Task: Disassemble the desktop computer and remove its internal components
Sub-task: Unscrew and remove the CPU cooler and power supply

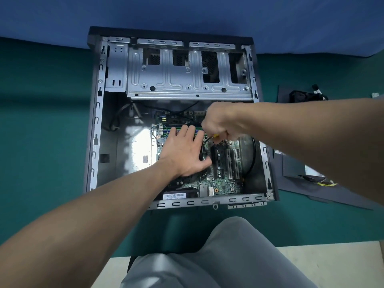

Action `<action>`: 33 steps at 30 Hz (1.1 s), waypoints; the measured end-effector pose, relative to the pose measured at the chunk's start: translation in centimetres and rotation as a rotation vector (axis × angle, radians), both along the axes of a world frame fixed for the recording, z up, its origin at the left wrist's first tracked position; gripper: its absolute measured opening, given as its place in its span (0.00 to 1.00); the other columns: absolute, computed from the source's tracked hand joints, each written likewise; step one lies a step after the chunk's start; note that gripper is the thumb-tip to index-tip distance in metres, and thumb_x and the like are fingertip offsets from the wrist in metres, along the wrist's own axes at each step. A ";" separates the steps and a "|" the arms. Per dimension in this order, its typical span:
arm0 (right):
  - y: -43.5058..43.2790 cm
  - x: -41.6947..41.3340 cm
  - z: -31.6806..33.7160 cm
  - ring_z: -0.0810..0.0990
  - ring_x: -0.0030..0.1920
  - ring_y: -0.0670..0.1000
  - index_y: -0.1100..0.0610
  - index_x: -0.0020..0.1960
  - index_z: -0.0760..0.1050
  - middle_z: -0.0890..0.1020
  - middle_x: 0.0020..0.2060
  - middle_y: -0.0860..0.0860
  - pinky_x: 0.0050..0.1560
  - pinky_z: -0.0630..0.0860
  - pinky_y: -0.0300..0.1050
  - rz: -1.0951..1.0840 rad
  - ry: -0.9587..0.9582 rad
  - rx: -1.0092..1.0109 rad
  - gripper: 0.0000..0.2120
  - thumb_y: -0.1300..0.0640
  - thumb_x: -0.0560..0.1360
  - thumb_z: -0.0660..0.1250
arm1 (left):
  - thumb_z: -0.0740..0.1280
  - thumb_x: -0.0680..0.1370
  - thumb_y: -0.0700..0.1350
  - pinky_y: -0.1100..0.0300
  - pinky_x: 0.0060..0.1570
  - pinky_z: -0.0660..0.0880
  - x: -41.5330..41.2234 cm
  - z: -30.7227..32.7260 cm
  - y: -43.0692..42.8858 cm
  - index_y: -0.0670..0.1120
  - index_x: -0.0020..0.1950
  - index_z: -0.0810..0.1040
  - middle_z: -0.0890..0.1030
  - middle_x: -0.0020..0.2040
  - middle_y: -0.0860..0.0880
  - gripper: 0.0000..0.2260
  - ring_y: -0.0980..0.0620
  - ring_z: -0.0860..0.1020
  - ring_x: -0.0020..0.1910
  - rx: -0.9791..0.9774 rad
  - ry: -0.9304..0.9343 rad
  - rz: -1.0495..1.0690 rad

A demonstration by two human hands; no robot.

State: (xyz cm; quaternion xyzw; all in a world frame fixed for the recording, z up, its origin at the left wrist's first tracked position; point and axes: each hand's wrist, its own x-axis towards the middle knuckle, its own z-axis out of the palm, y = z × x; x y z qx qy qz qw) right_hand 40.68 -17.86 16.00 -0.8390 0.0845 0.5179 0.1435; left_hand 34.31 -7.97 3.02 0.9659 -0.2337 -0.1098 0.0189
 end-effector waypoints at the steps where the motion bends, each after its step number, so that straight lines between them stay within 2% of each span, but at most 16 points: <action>1: -0.3 0.0 0.2 0.74 0.34 0.50 0.60 0.36 0.67 0.76 0.38 0.54 0.28 0.67 0.39 0.287 -0.145 -0.055 0.11 0.65 0.77 0.61 | 0.46 0.71 0.69 0.44 0.55 0.66 0.0 0.0 0.0 0.44 0.63 0.68 0.72 0.55 0.42 0.35 0.44 0.69 0.55 0.015 0.006 -0.003; 3: -0.5 -0.7 1.0 0.68 0.28 0.49 0.55 0.32 0.63 0.71 0.31 0.51 0.24 0.63 0.42 0.863 -0.368 -0.155 0.15 0.63 0.75 0.63 | 0.45 0.70 0.70 0.43 0.58 0.65 0.2 0.2 -0.1 0.43 0.66 0.68 0.72 0.58 0.41 0.39 0.43 0.69 0.58 0.044 0.033 -0.009; 4: -0.3 -1.0 1.4 0.65 0.26 0.50 0.54 0.32 0.60 0.67 0.29 0.51 0.24 0.60 0.42 1.036 -0.443 -0.196 0.17 0.63 0.75 0.62 | 0.44 0.69 0.70 0.43 0.60 0.64 0.2 0.2 -0.2 0.44 0.68 0.68 0.73 0.60 0.42 0.40 0.44 0.69 0.60 0.044 0.046 -0.008; 6: 0.2 -1.5 1.9 0.61 0.25 0.50 0.54 0.30 0.56 0.63 0.27 0.51 0.24 0.58 0.41 1.124 -0.546 -0.179 0.19 0.63 0.75 0.62 | 0.46 0.69 0.70 0.43 0.60 0.64 0.3 0.1 -0.2 0.45 0.67 0.70 0.75 0.59 0.43 0.38 0.45 0.70 0.59 0.002 0.046 0.001; 8: 0.1 -1.6 1.3 0.63 0.26 0.51 0.55 0.30 0.59 0.64 0.27 0.51 0.26 0.61 0.42 0.953 -0.572 -0.062 0.19 0.64 0.73 0.65 | 0.48 0.70 0.70 0.43 0.59 0.65 0.2 0.2 -0.2 0.46 0.65 0.71 0.75 0.59 0.43 0.37 0.44 0.70 0.59 -0.010 0.038 -0.003; 12: -0.6 -0.7 0.5 0.78 0.32 0.54 0.60 0.35 0.74 0.78 0.34 0.57 0.30 0.75 0.43 0.126 -0.589 0.017 0.11 0.60 0.75 0.67 | 0.47 0.71 0.69 0.45 0.53 0.66 0.0 0.3 0.0 0.42 0.60 0.71 0.73 0.56 0.41 0.35 0.43 0.69 0.54 0.011 -0.014 0.000; 14: -0.9 -0.2 0.2 0.75 0.22 0.50 0.64 0.40 0.74 0.79 0.31 0.57 0.19 0.68 0.38 -0.150 -0.427 -0.064 0.11 0.58 0.78 0.65 | 0.47 0.71 0.68 0.46 0.51 0.66 -0.1 0.2 -0.1 0.43 0.59 0.69 0.73 0.54 0.42 0.33 0.44 0.69 0.52 -0.008 -0.019 -0.001; 17: -1.3 0.5 0.2 0.65 0.16 0.47 0.66 0.51 0.73 0.77 0.31 0.55 0.16 0.58 0.32 -0.191 -0.173 -0.106 0.07 0.61 0.80 0.59 | 0.46 0.71 0.69 0.46 0.52 0.66 -0.1 0.1 -0.1 0.44 0.59 0.67 0.72 0.54 0.42 0.33 0.44 0.69 0.53 -0.009 -0.019 -0.002; 19: -1.5 0.8 0.4 0.65 0.20 0.47 0.64 0.44 0.74 0.73 0.30 0.54 0.17 0.59 0.33 0.015 -0.227 -0.119 0.08 0.62 0.79 0.60 | 0.46 0.71 0.69 0.46 0.52 0.66 0.0 0.1 0.0 0.44 0.59 0.67 0.72 0.54 0.42 0.33 0.44 0.69 0.53 -0.005 -0.026 0.001; 22: -1.6 0.0 1.3 0.69 0.25 0.49 0.58 0.31 0.68 0.72 0.27 0.52 0.24 0.66 0.39 0.766 -0.447 -0.146 0.16 0.60 0.78 0.62 | 0.47 0.70 0.69 0.46 0.52 0.66 0.0 0.0 -0.1 0.44 0.59 0.68 0.73 0.55 0.42 0.33 0.44 0.70 0.53 -0.008 -0.022 -0.003; 24: -1.7 -0.8 1.8 0.70 0.27 0.52 0.56 0.29 0.62 0.67 0.25 0.51 0.28 0.68 0.43 1.243 -0.551 -0.100 0.19 0.61 0.78 0.60 | 0.47 0.69 0.69 0.45 0.54 0.66 0.1 0.0 -0.1 0.44 0.61 0.70 0.74 0.57 0.42 0.35 0.44 0.70 0.55 0.001 0.002 -0.002; 26: -1.5 -1.3 1.9 0.70 0.28 0.54 0.56 0.29 0.58 0.64 0.26 0.50 0.29 0.67 0.45 1.470 -0.552 -0.084 0.19 0.62 0.77 0.59 | 0.47 0.68 0.70 0.44 0.58 0.66 0.3 0.1 -0.2 0.44 0.64 0.71 0.74 0.59 0.43 0.38 0.44 0.70 0.58 0.018 0.024 -0.002; 27: -1.2 -1.2 1.9 0.69 0.28 0.53 0.56 0.30 0.58 0.63 0.26 0.51 0.27 0.65 0.44 1.444 -0.539 -0.079 0.18 0.62 0.76 0.59 | 0.47 0.68 0.70 0.43 0.59 0.65 0.2 0.1 -0.2 0.44 0.65 0.71 0.74 0.60 0.42 0.39 0.44 0.69 0.59 0.021 0.026 -0.004; 29: -0.7 -0.9 1.8 0.69 0.26 0.52 0.56 0.30 0.62 0.67 0.27 0.53 0.23 0.62 0.41 1.119 -0.491 -0.074 0.16 0.61 0.75 0.62 | 0.47 0.69 0.70 0.44 0.57 0.65 0.2 0.1 -0.1 0.44 0.64 0.70 0.73 0.58 0.42 0.37 0.43 0.69 0.58 0.014 0.012 -0.006; 31: -0.4 0.2 1.2 0.72 0.25 0.51 0.61 0.37 0.72 0.75 0.28 0.55 0.20 0.63 0.36 0.518 -0.338 -0.063 0.12 0.57 0.78 0.61 | 0.46 0.70 0.69 0.45 0.54 0.65 0.1 0.2 0.0 0.43 0.61 0.70 0.73 0.55 0.42 0.36 0.44 0.69 0.55 0.013 -0.007 -0.008; 33: -0.5 1.0 0.5 0.68 0.21 0.46 0.64 0.52 0.71 0.76 0.32 0.57 0.18 0.60 0.35 -0.129 -0.059 -0.004 0.11 0.57 0.81 0.55 | 0.46 0.71 0.69 0.46 0.52 0.65 0.0 0.3 -0.1 0.43 0.60 0.69 0.72 0.54 0.42 0.34 0.44 0.69 0.53 0.005 -0.019 -0.009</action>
